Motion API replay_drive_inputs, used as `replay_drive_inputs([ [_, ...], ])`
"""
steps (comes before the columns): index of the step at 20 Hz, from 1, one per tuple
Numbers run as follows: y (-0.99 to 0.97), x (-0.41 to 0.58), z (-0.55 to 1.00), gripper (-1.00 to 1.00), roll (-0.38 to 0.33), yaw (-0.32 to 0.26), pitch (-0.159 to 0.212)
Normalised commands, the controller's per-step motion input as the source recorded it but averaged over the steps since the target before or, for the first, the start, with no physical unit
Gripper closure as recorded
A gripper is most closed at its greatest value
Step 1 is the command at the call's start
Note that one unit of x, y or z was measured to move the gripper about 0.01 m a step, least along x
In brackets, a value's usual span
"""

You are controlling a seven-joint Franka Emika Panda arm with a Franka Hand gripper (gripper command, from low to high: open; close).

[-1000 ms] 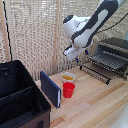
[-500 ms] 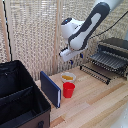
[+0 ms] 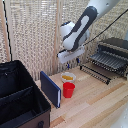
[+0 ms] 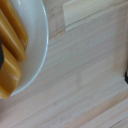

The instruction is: Gently stretch your hand towards the oven tray's handle, obtaining a firm grip, and draw it cautiously out of the oven. Transition your grip to the hot dog bowl, gingerly seizing the edge, and elevate it from the surface. Hover the bowl over the tray, delicately lower it, and temper your grip, establishing the bowl's equilibrium.

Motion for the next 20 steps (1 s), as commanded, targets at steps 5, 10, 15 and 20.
replay_drive_inputs([
  [5, -0.32, 0.371, -0.03, -1.0, 0.122, -0.073, 0.075],
  [10, -0.17, 0.138, -0.17, -1.0, 0.097, -0.029, 0.029],
  [15, -0.07, -0.02, -0.2, -1.0, 0.054, -0.005, 0.0],
  [20, -0.2, 0.005, -0.22, -1.0, 0.031, -0.032, 0.0],
])
